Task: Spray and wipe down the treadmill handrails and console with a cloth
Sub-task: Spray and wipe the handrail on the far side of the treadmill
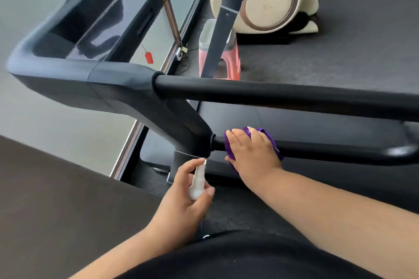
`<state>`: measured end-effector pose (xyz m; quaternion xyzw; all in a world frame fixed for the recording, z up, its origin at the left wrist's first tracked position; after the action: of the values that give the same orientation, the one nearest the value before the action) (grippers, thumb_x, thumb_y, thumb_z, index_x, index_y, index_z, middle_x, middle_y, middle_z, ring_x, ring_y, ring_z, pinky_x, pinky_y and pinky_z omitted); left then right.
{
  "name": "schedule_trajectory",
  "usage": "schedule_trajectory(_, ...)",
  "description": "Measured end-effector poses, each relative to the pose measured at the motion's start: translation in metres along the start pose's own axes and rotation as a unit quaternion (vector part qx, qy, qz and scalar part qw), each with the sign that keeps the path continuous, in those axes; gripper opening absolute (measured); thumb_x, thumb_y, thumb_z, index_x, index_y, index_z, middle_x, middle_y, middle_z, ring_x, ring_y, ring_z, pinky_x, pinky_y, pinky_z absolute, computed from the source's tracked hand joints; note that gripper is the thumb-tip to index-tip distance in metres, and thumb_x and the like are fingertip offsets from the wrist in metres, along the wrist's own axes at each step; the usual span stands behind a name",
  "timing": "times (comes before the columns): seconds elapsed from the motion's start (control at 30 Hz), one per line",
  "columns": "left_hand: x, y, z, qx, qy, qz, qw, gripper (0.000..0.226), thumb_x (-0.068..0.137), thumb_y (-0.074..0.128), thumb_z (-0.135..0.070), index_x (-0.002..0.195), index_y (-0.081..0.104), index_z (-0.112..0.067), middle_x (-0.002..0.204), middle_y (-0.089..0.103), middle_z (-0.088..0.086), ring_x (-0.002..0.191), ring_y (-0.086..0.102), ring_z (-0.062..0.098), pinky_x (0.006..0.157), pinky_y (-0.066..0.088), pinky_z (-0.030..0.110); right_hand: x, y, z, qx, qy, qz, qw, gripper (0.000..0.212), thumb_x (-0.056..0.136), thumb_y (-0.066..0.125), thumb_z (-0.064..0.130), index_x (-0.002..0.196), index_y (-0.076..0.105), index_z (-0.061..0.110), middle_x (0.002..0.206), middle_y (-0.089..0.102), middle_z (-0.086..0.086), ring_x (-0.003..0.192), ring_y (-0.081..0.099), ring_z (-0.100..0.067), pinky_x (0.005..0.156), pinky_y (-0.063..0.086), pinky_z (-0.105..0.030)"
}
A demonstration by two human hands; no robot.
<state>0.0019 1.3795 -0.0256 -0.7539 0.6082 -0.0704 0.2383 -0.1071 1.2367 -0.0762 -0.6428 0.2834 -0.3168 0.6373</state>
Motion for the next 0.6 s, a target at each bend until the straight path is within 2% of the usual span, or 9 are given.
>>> schedule_trajectory(0.07, 0.001, -0.011, 0.003, 0.007, 0.012, -0.008, 1.0, 0.061, 0.09, 0.064, -0.017, 0.117, 0.034, -0.063, 0.088, 0.062, -0.01, 0.066, 0.062, 0.016, 0.07, 0.056, 0.041, 0.01, 0.007, 0.023, -0.012, -0.026, 0.006, 1.0, 0.068, 0.092, 0.064, 0.046, 0.15, 0.042, 0.017, 0.143, 0.051, -0.002, 0.13, 0.047, -0.034, 0.105, 0.041, -0.047)
schedule_trajectory(0.17, 0.006, -0.024, 0.001, 0.005, 0.033, -0.024, 0.999, 0.062, 0.087, 0.069, -0.021, 0.118, 0.035, -0.063, 0.091, 0.064, -0.01, 0.073, 0.064, 0.013, 0.075, 0.056, 0.036, 0.008, 0.008, 0.028, 0.015, -0.042, -0.008, 0.999, 0.067, 0.086, 0.074, 0.04, 0.145, 0.05, 0.018, 0.137, 0.058, -0.001, 0.126, 0.052, -0.033, 0.103, 0.045, -0.047)
schedule_trajectory(0.23, 0.01, -0.026, -0.002, 0.007, 0.034, -0.022, 0.999, 0.062, 0.085, 0.071, -0.026, 0.115, 0.035, -0.067, 0.095, 0.064, -0.012, 0.078, 0.065, 0.011, 0.076, 0.055, 0.028, -0.004, 0.009, 0.026, 0.046, -0.082, -0.013, 0.996, 0.063, 0.09, 0.069, 0.039, 0.146, 0.048, 0.018, 0.139, 0.056, -0.001, 0.128, 0.051, -0.032, 0.107, 0.045, -0.048)
schedule_trajectory(0.33, 0.022, -0.018, -0.01, 0.039, 0.041, -0.012, 0.998, 0.058, 0.084, 0.071, -0.033, 0.114, 0.035, -0.067, 0.099, 0.061, -0.024, 0.087, 0.063, 0.003, 0.077, 0.051, 0.02, -0.03, 0.015, 0.026, 0.07, -0.132, 0.047, 0.988, 0.065, 0.089, 0.068, 0.037, 0.148, 0.044, 0.02, 0.143, 0.053, -0.001, 0.131, 0.048, -0.029, 0.11, 0.042, -0.047)
schedule_trajectory(0.47, 0.043, 0.006, -0.021, 0.139, 0.057, 0.0, 0.989, 0.047, 0.088, 0.062, -0.043, 0.119, 0.031, -0.062, 0.109, 0.06, -0.022, 0.094, 0.06, 0.001, 0.084, 0.051, 0.03, -0.058, 0.02, 0.011, 0.131, -0.088, 0.137, 0.978, 0.054, 0.095, 0.057, 0.038, 0.146, 0.043, 0.028, 0.142, 0.05, 0.008, 0.127, 0.047, -0.022, 0.104, 0.042, -0.036)
schedule_trajectory(0.53, 0.054, 0.017, -0.025, 0.194, 0.073, -0.005, 0.978, 0.043, 0.091, 0.057, -0.045, 0.123, 0.03, -0.057, 0.121, 0.058, -0.016, 0.095, 0.061, 0.007, 0.081, 0.051, 0.031, -0.071, 0.013, -0.004, 0.155, -0.064, 0.143, 0.975, 0.055, 0.096, 0.056, 0.042, 0.148, 0.041, 0.031, 0.145, 0.047, 0.011, 0.129, 0.045, -0.02, 0.106, 0.04, -0.034)
schedule_trajectory(0.6, 0.066, 0.026, -0.028, 0.24, 0.091, -0.012, 0.967, 0.042, 0.094, 0.053, -0.045, 0.127, 0.028, -0.051, 0.123, 0.057, -0.012, 0.093, 0.06, 0.012, 0.077, 0.05, 0.031, -0.083, 0.004, -0.017, 0.171, -0.051, 0.134, 0.975, 0.058, 0.095, 0.057, 0.048, 0.148, 0.041, 0.031, 0.145, 0.047, 0.012, 0.13, 0.044, -0.017, 0.109, 0.038, -0.033)
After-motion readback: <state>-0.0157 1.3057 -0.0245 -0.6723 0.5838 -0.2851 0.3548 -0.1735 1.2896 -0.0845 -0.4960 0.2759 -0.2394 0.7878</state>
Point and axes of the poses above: each hand's wrist, its own x-axis towards the middle knuckle, its own y-axis out of the palm, z = x × y, the point moved 8 cm from there along x, towards the middle knuckle
